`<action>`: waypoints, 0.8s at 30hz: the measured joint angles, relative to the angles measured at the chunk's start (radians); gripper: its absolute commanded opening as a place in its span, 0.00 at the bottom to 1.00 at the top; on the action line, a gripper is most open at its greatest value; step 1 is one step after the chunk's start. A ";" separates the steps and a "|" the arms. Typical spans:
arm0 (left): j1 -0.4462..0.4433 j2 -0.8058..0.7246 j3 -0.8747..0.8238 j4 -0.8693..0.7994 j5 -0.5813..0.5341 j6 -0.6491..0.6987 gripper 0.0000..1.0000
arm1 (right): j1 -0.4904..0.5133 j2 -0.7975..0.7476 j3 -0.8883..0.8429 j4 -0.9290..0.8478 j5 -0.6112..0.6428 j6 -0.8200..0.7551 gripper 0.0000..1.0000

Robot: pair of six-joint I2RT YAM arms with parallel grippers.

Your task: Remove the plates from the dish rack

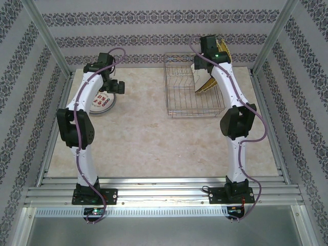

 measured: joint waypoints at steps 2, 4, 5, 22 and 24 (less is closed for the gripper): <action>-0.004 0.010 0.013 -0.015 0.003 0.000 1.00 | -0.009 0.017 0.018 0.000 -0.008 0.002 0.98; -0.008 0.017 0.028 -0.027 0.004 0.000 1.00 | -0.016 0.033 0.034 0.000 -0.018 0.005 0.98; -0.009 0.021 0.040 -0.034 0.005 0.000 1.00 | -0.021 0.042 0.042 0.000 -0.022 0.006 0.98; -0.014 0.038 0.080 -0.051 0.007 0.000 1.00 | -0.042 0.171 0.243 -0.036 -0.123 0.044 0.81; -0.014 0.040 0.081 -0.051 0.007 0.000 1.00 | -0.046 0.172 0.246 -0.039 -0.126 0.052 0.75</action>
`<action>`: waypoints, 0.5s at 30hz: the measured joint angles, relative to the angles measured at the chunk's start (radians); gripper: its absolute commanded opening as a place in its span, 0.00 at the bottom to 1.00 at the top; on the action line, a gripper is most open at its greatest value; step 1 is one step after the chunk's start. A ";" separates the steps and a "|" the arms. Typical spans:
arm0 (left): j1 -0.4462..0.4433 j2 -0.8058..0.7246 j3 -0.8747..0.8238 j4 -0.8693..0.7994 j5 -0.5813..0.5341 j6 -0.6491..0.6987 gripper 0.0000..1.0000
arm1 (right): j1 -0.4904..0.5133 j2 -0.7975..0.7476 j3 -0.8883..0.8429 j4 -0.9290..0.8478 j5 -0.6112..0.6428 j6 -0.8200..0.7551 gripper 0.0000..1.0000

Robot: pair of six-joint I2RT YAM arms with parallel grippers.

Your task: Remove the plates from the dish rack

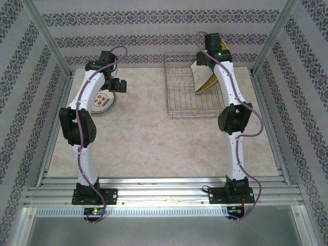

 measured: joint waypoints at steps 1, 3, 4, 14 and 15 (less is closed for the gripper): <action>0.000 0.000 0.001 0.000 0.000 0.000 1.00 | -0.001 0.001 0.001 0.000 -0.001 0.003 0.73; 0.000 0.001 0.001 0.000 0.000 0.000 1.00 | -0.002 0.003 0.003 0.000 -0.004 0.006 0.68; 0.000 0.001 0.002 0.000 0.000 0.000 1.00 | -0.002 0.005 0.005 0.000 -0.004 0.007 0.65; 0.000 0.002 0.003 0.000 0.000 0.000 1.00 | 0.000 0.030 0.023 0.000 -0.011 0.024 0.40; 0.000 0.002 0.003 0.000 0.000 0.000 1.00 | 0.000 0.030 0.023 0.000 -0.011 0.028 0.38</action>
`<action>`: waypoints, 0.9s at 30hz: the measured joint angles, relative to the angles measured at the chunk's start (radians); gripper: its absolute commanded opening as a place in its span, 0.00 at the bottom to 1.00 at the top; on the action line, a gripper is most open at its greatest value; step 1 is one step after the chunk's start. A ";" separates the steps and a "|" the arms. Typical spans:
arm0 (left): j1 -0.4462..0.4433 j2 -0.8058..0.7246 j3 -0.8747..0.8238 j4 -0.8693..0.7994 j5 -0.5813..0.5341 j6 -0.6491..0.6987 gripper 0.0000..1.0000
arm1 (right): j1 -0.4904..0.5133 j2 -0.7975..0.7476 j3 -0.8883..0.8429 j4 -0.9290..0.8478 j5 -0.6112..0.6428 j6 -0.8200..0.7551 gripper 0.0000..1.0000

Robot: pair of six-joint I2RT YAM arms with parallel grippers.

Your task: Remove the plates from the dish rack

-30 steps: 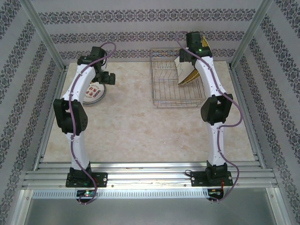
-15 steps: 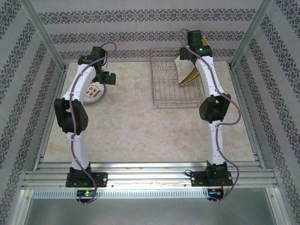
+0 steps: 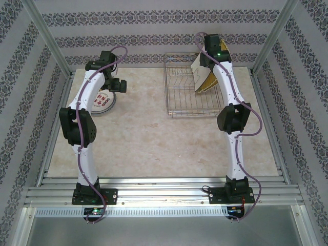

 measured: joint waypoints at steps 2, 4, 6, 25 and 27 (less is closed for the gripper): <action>0.000 0.000 0.000 0.000 0.000 0.000 1.00 | 0.000 0.000 0.000 0.000 0.001 -0.002 0.30; 0.000 0.000 0.000 0.000 0.000 0.000 1.00 | 0.000 0.000 0.000 0.001 0.004 0.002 0.24; 0.000 0.000 0.000 0.000 0.000 0.000 1.00 | 0.000 0.000 0.000 0.000 0.008 -0.001 0.16; 0.000 0.000 0.000 0.000 0.008 0.000 1.00 | 0.027 -0.015 0.000 -0.006 0.034 0.005 0.00; 0.000 0.000 -0.003 0.001 0.012 0.000 1.00 | 0.029 -0.028 -0.002 -0.029 0.034 -0.002 0.00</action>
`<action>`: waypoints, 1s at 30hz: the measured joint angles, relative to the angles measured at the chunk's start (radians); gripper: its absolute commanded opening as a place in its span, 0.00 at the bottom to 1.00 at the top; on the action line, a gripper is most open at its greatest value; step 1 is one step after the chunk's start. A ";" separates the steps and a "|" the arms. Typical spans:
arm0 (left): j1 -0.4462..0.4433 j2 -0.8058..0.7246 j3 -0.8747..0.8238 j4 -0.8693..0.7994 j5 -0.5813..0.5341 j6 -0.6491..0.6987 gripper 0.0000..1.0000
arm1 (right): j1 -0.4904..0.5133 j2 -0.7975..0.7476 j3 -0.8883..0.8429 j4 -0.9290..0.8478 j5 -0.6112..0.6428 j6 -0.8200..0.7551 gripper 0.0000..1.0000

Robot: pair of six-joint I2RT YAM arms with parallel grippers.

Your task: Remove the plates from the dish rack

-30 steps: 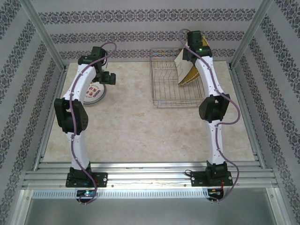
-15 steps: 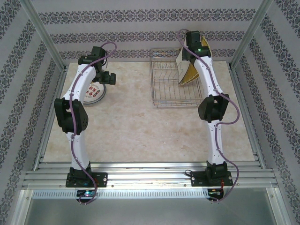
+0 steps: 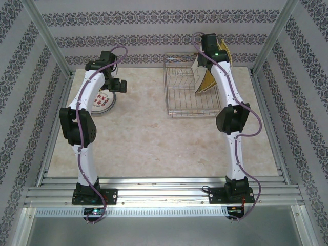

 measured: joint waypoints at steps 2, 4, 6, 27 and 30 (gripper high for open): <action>0.000 0.000 -0.006 0.001 0.005 0.000 1.00 | 0.004 -0.016 -0.002 -0.027 0.001 -0.005 0.00; 0.000 0.000 -0.015 0.002 0.008 0.000 1.00 | 0.009 -0.039 -0.009 -0.054 0.012 -0.017 0.00; 0.000 0.000 -0.027 0.004 0.011 0.000 1.00 | 0.013 -0.064 -0.012 -0.075 0.023 -0.027 0.00; 0.000 -0.008 -0.114 0.038 0.042 -0.019 1.00 | 0.060 -0.549 -0.512 0.069 -0.224 0.047 0.00; 0.000 -0.021 -0.137 0.046 0.050 -0.019 1.00 | 0.042 -0.640 -0.731 0.197 -0.345 0.125 0.00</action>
